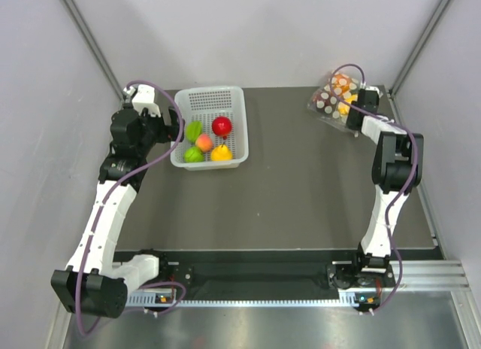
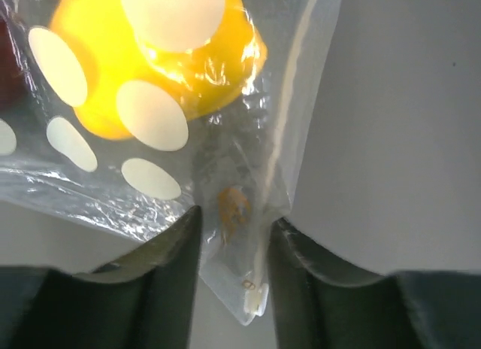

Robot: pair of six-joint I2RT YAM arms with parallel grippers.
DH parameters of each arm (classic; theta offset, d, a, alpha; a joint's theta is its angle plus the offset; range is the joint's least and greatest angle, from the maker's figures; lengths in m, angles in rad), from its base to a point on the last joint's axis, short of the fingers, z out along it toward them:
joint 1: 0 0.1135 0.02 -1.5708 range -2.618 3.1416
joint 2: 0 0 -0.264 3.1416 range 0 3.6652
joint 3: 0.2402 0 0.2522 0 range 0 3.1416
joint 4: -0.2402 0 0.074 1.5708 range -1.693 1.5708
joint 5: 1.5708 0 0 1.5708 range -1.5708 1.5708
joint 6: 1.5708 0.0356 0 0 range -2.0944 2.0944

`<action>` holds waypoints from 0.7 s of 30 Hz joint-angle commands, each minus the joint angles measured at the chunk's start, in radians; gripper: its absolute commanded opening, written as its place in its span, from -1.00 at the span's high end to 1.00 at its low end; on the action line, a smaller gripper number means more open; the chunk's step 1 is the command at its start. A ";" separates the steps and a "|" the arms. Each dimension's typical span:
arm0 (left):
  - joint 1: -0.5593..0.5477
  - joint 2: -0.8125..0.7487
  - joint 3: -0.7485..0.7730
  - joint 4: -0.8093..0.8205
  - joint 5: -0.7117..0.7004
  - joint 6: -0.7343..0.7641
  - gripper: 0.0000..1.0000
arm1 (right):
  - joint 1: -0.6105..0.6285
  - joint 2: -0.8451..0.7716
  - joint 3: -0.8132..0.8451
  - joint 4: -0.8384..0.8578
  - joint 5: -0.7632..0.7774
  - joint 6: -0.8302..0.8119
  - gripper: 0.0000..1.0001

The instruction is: Open the zip-top bag and remove the fake food

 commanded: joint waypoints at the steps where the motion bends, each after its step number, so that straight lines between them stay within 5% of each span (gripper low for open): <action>1: 0.000 -0.014 0.007 0.021 -0.004 0.021 -0.98 | -0.024 0.018 0.072 -0.029 -0.039 -0.021 0.27; 4: 0.000 -0.008 0.016 0.012 0.042 0.030 -0.95 | -0.026 0.006 0.071 -0.067 -0.049 -0.027 0.95; 5: -0.001 -0.004 0.019 0.010 0.056 0.030 -0.93 | -0.026 -0.003 0.061 -0.073 -0.054 -0.029 1.00; 14: -0.188 0.032 0.044 -0.039 0.036 0.095 -0.70 | 0.010 -0.289 -0.207 -0.095 -0.181 0.094 1.00; 21: -0.346 -0.004 0.010 -0.018 0.053 0.128 -0.68 | 0.308 -0.484 -0.392 -0.129 -0.151 0.122 1.00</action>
